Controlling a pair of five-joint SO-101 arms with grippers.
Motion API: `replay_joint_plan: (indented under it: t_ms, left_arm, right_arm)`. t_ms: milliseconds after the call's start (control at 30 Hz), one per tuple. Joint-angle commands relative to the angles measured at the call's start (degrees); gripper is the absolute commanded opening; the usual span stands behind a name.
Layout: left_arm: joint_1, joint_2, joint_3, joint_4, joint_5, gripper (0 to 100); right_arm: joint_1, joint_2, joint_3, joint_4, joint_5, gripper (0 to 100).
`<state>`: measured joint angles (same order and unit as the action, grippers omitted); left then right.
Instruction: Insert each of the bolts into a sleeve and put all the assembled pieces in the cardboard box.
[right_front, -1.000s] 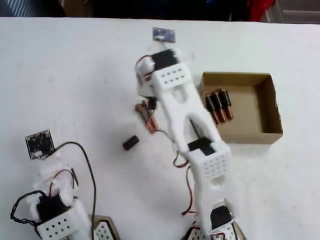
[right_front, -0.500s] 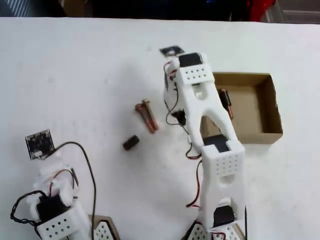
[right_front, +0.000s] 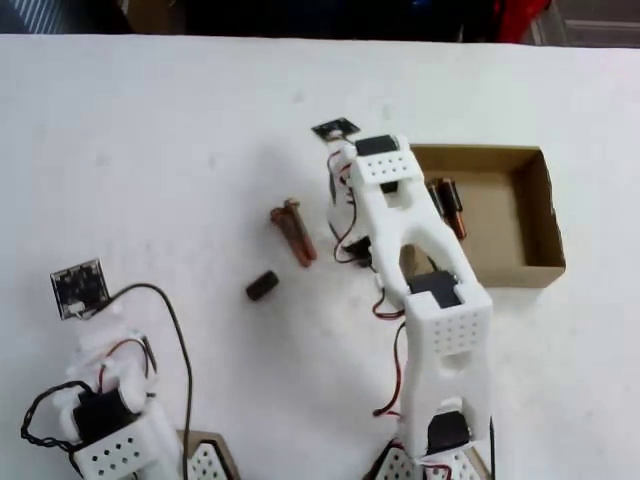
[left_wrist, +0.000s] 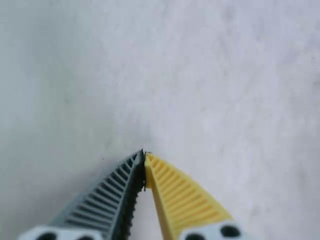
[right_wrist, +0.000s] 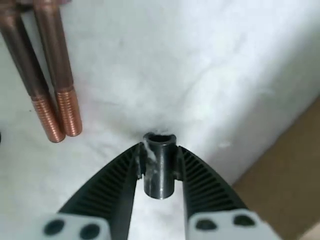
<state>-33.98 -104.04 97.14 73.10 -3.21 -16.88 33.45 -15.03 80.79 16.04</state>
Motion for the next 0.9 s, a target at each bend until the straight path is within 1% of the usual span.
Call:
replay_joint_plan:
  t_ms: [0,67,200,233,400,500,733,867]
  left_arm:
    - [-0.2,-0.7,-0.2,0.4,-0.5,2]
    - [-0.2,-0.7,-0.2,0.4,-0.5,2]
    - [-0.2,-0.7,-0.2,0.4,-0.6,2]
    - [-0.2,-0.7,-0.2,0.4,-0.6,2]
    - [-0.2,-0.7,-0.2,0.4,-0.6,2]
    - [-0.2,-0.7,-0.2,0.4,-0.6,2]
    - [-0.2,-0.7,-0.2,0.4,-0.6,2]
    - [-0.2,-0.7,-0.2,0.4,-0.6,2]
  right_arm:
    - [0.2,-3.3,0.0,-1.3,0.5,2.2]
    - [0.2,-3.2,0.0,-1.3,0.5,4.1]
    - [0.2,-3.5,0.0,-1.3,0.5,15.2]
    - [0.2,-3.5,0.0,-1.2,0.5,16.5]
    - [0.1,-4.5,-1.7,1.7,0.5,16.9]
    - [0.4,-7.3,-4.9,6.2,0.5,16.9]
    - [0.4,-19.4,-10.0,16.9,0.5,16.9]
    - [0.6,-27.1,-7.3,17.5,0.5,16.6]
